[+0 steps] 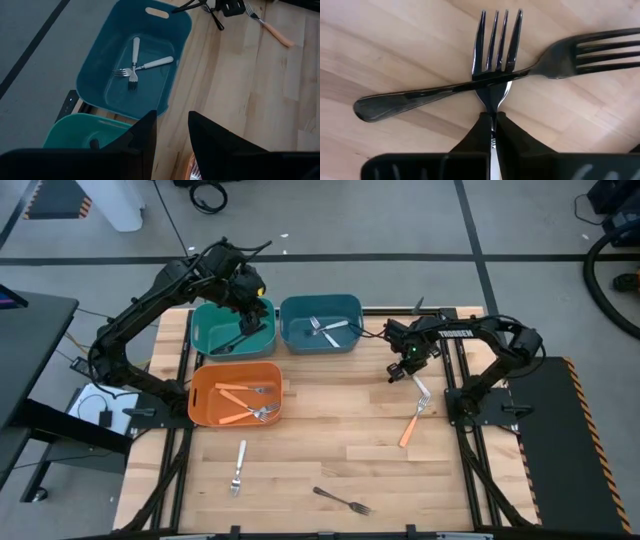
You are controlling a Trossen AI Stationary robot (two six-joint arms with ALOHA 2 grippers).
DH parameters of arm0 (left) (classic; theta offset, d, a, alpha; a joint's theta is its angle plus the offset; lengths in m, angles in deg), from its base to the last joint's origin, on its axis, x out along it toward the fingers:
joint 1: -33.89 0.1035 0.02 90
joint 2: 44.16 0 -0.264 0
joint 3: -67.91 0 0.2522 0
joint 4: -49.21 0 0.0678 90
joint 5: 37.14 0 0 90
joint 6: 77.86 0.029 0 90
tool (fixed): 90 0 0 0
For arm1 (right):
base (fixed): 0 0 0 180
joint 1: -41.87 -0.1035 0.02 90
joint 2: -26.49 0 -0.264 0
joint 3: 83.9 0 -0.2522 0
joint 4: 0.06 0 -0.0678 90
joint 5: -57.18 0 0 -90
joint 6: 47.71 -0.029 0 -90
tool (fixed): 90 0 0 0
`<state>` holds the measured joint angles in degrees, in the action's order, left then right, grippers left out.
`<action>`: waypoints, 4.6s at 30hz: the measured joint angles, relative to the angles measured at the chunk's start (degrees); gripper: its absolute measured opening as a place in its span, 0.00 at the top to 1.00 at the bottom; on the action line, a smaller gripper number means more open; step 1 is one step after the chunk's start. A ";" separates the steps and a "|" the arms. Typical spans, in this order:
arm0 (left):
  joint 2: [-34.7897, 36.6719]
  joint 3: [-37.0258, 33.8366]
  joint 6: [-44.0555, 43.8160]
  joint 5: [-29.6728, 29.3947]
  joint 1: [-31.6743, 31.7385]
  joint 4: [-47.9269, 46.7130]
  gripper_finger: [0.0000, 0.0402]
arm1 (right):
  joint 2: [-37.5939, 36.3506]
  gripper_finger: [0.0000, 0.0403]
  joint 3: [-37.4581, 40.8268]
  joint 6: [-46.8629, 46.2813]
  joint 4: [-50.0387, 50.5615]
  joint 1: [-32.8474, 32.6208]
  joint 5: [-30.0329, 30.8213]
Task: Sort silverware by color (type)
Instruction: Put the top white fork into the blue bin, then put the orange fork into the orange bin
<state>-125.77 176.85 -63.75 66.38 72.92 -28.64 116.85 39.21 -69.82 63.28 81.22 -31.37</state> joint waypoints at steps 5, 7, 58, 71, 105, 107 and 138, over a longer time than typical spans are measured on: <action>0.00 0.00 0.04 0.01 0.00 0.00 0.70 | -1.79 0.98 0.32 -0.46 1.13 1.04 0.07; 0.00 0.00 0.05 0.02 0.00 0.00 0.70 | -2.86 0.98 0.56 -0.49 2.88 1.36 0.19; 0.00 0.00 0.17 0.01 0.00 3.04 0.70 | -5.99 0.98 -16.17 2.37 -8.39 9.66 -34.32; 0.00 0.00 0.00 0.01 0.00 4.84 0.70 | -4.66 0.98 -22.46 -4.96 -47.41 7.20 -26.36; 0.00 0.00 -0.02 0.00 0.02 6.51 0.70 | -5.99 0.77 -22.35 14.63 -39.85 2.35 -18.19; -0.02 0.00 -0.03 0.00 0.02 6.51 0.70 | -9.26 0.76 -22.35 14.34 -33.51 2.40 -16.31; -0.01 0.00 0.03 0.00 0.01 6.49 0.70 | -19.08 0.77 -3.69 -27.20 23.67 -15.95 -27.61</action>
<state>-125.78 176.85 -63.72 66.38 72.93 -22.15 97.78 35.52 -97.02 86.95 65.27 -58.98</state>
